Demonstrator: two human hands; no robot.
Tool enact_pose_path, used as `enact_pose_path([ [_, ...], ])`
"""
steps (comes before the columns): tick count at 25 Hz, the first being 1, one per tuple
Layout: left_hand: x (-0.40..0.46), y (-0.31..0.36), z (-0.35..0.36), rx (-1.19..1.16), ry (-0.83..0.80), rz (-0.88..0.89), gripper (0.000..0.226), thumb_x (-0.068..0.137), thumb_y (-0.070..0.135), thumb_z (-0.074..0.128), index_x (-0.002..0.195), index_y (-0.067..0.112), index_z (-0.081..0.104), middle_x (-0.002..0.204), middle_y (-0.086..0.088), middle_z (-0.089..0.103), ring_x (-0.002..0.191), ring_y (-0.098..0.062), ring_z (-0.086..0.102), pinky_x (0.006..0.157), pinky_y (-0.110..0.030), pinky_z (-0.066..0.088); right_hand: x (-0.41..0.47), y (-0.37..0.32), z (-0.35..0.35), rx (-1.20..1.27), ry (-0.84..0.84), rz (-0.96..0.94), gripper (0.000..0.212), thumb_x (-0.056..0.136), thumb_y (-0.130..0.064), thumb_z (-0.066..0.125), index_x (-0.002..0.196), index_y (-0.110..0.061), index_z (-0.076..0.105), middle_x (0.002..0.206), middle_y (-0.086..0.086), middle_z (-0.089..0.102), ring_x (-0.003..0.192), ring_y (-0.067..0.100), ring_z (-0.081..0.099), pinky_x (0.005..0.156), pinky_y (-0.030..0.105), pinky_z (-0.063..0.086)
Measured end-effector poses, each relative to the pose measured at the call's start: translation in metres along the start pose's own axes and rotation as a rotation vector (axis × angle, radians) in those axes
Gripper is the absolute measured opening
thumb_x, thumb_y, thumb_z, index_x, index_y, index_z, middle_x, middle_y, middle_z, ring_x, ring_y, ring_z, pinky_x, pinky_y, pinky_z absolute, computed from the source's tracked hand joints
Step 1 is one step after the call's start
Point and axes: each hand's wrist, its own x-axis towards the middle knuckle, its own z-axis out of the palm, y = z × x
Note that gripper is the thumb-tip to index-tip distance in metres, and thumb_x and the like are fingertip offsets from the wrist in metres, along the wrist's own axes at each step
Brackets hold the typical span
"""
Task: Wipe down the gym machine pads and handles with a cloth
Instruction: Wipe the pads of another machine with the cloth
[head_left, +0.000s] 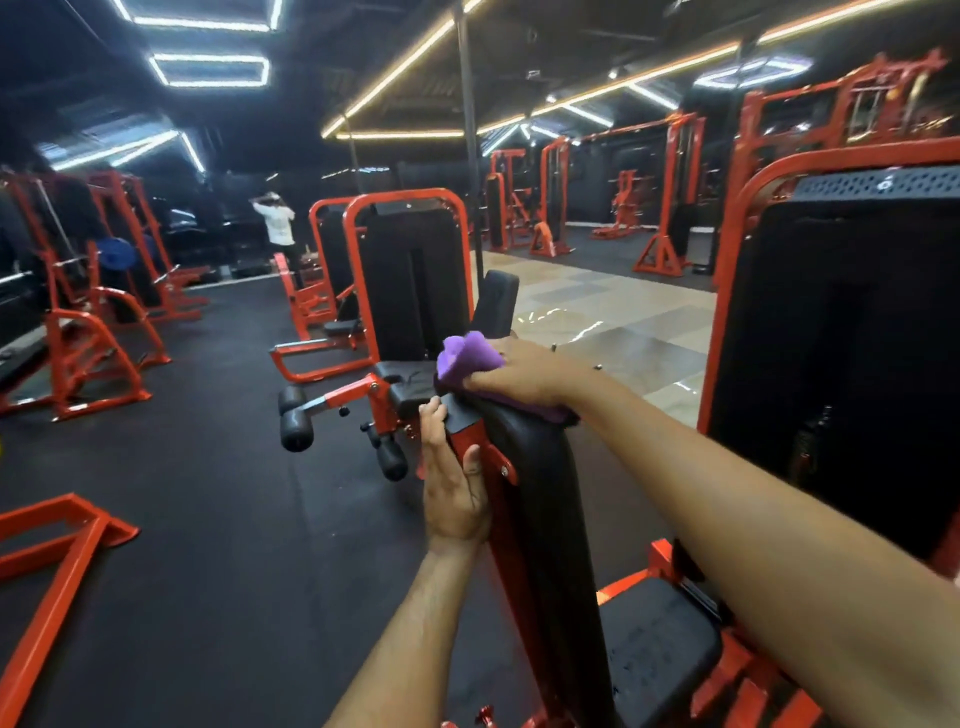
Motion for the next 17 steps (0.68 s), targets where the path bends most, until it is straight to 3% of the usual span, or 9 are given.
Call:
enact_pose_path([
  [2,0.003,-0.009,-0.011,0.073,-0.049,0.168,0.067,0.108,0.052,0.031,0.159,0.009,0.027,0.167,-0.007,0.026,0.158,-0.018,0.018,0.128,-0.031,0.018,-0.055,0.018,0.006,0.114,0.143,-0.076,0.015,0.097,-0.030,0.066,0.111,-0.034,0.063,0.103,-0.020,0.065,0.096,-0.009,0.060,0.083,0.020,0.043],
  [3,0.005,-0.013,-0.016,0.088,-0.071,0.191,0.067,0.109,0.051,0.032,0.159,0.008,0.027,0.168,-0.005,0.025,0.158,-0.017,0.016,0.128,-0.032,0.016,-0.078,0.031,0.012,0.140,0.238,-0.145,0.024,0.096,-0.024,0.067,0.120,-0.030,0.065,0.114,-0.019,0.067,0.107,-0.011,0.059,0.091,0.018,0.044],
  [6,0.011,0.000,-0.030,0.203,-0.196,0.385,0.061,0.109,0.038,0.035,0.159,0.004,0.028,0.169,-0.008,0.023,0.159,-0.024,0.014,0.130,-0.044,0.007,-0.146,0.052,0.046,0.214,0.575,-0.208,0.043,0.091,-0.003,0.068,0.133,-0.011,0.061,0.140,-0.006,0.060,0.132,0.008,0.054,0.111,0.026,0.041],
  [8,0.026,0.012,-0.042,0.296,-0.323,0.627,0.060,0.111,0.038,0.030,0.158,0.001,0.030,0.168,-0.013,0.026,0.158,-0.027,0.018,0.129,-0.048,0.010,-0.171,0.060,0.070,0.178,0.796,-0.225,0.048,0.089,-0.002,0.066,0.136,-0.003,0.057,0.147,0.004,0.053,0.138,0.019,0.049,0.115,0.034,0.039],
  [10,0.051,0.024,-0.044,0.382,-0.407,0.826,0.061,0.111,0.039,0.027,0.156,-0.002,0.034,0.166,-0.016,0.029,0.156,-0.029,0.024,0.128,-0.053,0.017,-0.164,0.064,0.093,0.069,0.857,-0.267,0.056,0.086,-0.007,0.068,0.139,-0.002,0.055,0.155,0.017,0.040,0.145,0.030,0.038,0.118,0.043,0.035],
  [13,0.059,0.028,-0.028,0.376,-0.332,0.896,0.061,0.112,0.038,0.023,0.150,-0.005,0.042,0.159,-0.021,0.040,0.151,-0.032,0.037,0.123,-0.058,0.028,-0.113,0.061,0.116,-0.038,0.859,-0.299,0.062,0.087,-0.024,0.070,0.144,-0.007,0.051,0.160,0.025,0.027,0.151,0.042,0.022,0.117,0.060,0.028],
  [17,0.040,0.013,-0.009,0.375,-0.108,0.856,0.062,0.111,0.038,0.017,0.149,-0.004,0.041,0.156,-0.022,0.041,0.152,-0.027,0.035,0.122,-0.057,0.030,-0.101,0.107,0.184,-0.056,1.021,-0.299,0.059,0.097,-0.027,0.055,0.152,-0.011,0.040,0.161,0.021,0.027,0.145,0.051,0.028,0.110,0.068,0.032],
])
